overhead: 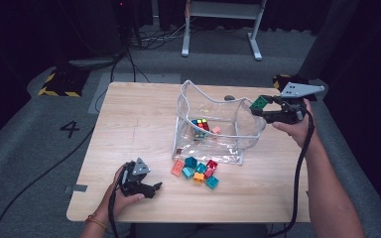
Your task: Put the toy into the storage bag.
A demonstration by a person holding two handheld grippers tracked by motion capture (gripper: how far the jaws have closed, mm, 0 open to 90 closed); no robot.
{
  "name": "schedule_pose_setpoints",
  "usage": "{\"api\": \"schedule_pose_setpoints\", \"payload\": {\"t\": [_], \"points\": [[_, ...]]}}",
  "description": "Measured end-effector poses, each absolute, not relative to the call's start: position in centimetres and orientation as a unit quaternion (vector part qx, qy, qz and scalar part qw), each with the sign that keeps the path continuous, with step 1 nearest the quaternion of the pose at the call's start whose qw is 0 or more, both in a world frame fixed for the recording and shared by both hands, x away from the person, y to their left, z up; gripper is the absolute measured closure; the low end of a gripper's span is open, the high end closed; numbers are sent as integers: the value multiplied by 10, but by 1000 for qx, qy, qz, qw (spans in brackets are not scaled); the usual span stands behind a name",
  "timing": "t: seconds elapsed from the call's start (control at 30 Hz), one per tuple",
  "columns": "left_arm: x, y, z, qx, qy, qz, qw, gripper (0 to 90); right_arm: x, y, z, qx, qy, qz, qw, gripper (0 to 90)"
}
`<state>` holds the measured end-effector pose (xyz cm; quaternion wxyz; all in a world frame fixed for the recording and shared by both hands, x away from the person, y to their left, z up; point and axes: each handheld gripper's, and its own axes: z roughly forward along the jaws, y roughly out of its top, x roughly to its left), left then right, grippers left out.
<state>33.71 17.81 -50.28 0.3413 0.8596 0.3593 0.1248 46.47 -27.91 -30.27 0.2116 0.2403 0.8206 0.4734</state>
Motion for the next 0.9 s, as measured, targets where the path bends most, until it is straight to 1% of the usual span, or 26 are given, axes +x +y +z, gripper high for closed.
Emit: {"api": "schedule_pose_setpoints", "payload": {"t": [0.5, 0.77, 0.9], "points": [[337, 178, -503, 860, 359, 125, 341, 126, 483, -221, -313, 184, 864, 436, 173, 411], [337, 178, -503, 860, 359, 125, 341, 126, 491, -195, -320, 150, 901, 375, 156, 411], [337, 178, -503, 860, 359, 125, 341, 126, 501, -184, -326, 140, 923, 328, 143, 411]]}}
